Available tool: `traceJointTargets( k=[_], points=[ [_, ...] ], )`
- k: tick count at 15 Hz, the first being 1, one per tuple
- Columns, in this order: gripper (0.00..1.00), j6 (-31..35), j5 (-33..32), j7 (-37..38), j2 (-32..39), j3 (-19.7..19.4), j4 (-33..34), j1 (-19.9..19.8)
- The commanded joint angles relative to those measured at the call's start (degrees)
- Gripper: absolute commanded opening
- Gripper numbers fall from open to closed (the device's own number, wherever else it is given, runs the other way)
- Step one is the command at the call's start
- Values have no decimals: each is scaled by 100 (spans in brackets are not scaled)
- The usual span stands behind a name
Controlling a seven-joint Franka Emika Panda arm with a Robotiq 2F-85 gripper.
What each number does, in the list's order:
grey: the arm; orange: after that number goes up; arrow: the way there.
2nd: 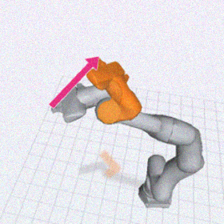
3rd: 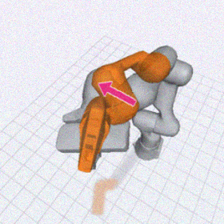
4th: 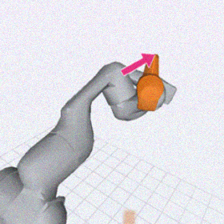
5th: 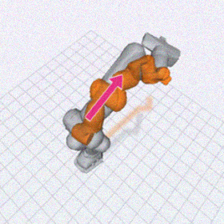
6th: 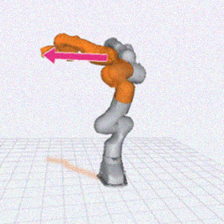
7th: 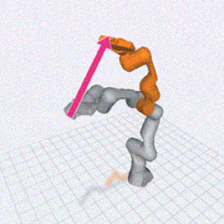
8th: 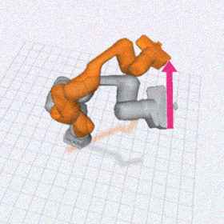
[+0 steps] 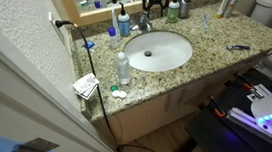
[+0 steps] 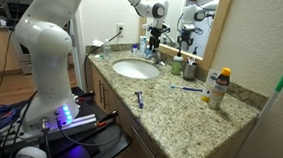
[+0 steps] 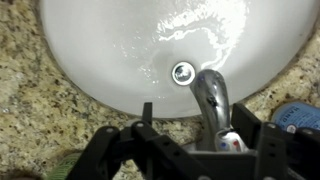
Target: Push down the handle of the tap
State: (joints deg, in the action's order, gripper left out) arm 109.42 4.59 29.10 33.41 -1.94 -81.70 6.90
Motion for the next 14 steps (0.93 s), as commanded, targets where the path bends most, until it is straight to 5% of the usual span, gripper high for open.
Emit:
traceJointTargets(
  k=[1, 7, 14],
  points=[
    [100, -535, -246, -447, -844, -113, -862, -146],
    [100, -7, 66, -266, -1241, -148, -1399, -387],
    [100, 1197, 443, 444, -871, -105, -1326, -265]
  ],
)
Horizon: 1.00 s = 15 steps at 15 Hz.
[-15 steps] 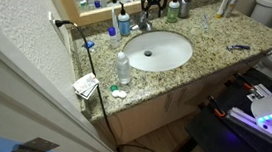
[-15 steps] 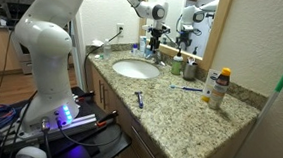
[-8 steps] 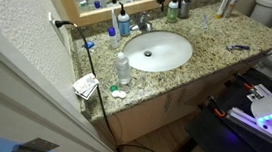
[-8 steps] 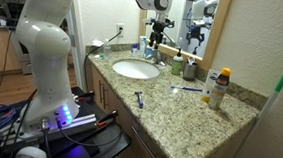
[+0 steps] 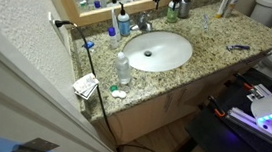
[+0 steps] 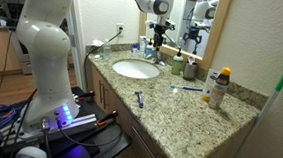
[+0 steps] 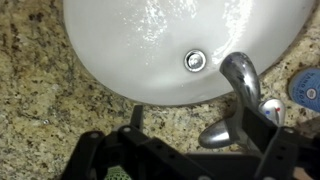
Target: Push down the handle of the tap
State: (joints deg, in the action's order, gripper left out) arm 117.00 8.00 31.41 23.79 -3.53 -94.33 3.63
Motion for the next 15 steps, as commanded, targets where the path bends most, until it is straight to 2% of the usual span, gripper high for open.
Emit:
traceJointTargets(
  k=[1, 8, 15],
  points=[
    [100, 579, 84, 284, 133, 69, -62, 101],
    [100, 1113, -109, 926, 587, -1, 19, 361],
    [100, 1021, -335, 1441, 577, -97, -109, 302]
  ],
)
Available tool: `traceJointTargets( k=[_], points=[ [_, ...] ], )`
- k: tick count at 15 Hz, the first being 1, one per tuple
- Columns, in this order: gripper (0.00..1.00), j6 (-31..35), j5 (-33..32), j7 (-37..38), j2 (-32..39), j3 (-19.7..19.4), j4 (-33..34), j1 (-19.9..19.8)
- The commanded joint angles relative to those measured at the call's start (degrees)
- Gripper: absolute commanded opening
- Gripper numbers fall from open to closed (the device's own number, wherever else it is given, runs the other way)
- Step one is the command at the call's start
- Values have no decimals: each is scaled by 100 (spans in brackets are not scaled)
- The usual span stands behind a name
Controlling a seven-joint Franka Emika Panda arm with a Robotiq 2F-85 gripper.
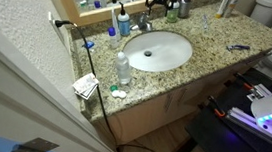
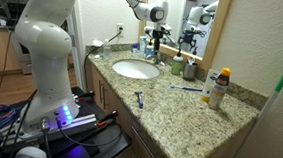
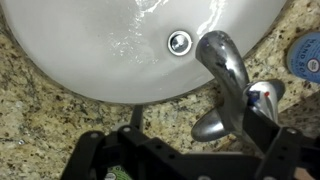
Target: Push down the handle of the tap
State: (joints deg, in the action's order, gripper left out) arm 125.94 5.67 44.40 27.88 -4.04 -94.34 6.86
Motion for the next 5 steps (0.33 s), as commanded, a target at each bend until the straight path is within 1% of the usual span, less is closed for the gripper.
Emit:
traceJointTargets(
  k=[1, 3, 4, 5],
  points=[
    [100, 112, -99, 167, 70, -54, -129, -39],
    [100, -247, 62, -100, -338, 18, -244, -182],
    [100, -41, -47, 84, 58, -13, -24, -85],
    [100, -51, -48, 80, 23, -14, -18, -95]
  ],
)
